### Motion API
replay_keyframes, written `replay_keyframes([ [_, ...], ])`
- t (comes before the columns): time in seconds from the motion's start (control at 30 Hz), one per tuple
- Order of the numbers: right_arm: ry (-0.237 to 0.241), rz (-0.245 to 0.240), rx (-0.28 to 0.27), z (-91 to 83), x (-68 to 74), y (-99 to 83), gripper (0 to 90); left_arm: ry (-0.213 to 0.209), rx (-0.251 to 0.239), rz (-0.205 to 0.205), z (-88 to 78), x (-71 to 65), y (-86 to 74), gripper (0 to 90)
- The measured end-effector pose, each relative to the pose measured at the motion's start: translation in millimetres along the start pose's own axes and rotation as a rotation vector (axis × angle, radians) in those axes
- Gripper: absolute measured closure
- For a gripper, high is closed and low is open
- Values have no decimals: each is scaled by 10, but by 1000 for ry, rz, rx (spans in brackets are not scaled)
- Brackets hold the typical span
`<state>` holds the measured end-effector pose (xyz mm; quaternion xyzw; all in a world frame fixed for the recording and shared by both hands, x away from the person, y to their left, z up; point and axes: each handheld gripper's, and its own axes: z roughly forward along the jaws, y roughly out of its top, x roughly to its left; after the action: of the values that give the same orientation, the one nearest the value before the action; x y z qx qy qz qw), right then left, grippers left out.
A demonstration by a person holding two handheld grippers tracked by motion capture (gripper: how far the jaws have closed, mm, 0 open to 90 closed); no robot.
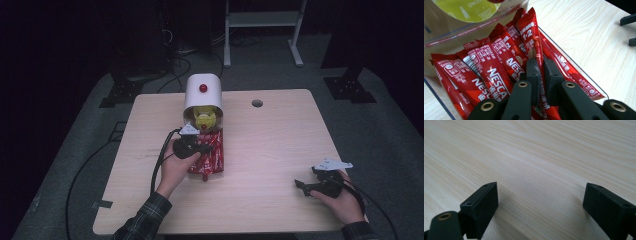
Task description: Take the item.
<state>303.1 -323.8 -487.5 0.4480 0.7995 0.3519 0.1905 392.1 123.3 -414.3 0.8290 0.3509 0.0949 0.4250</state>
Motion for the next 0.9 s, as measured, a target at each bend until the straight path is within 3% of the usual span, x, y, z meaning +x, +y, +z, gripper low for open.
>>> replay_keyframes([
  [0.3, 1, -1, 0, -2, 0, -1, 117, -32, -41, 4, -107, -105, 68, 852],
  [0.9, 1, -1, 0, -2, 0, -1, 117, -59, -60, -17, -305, -75, 92, 855],
])
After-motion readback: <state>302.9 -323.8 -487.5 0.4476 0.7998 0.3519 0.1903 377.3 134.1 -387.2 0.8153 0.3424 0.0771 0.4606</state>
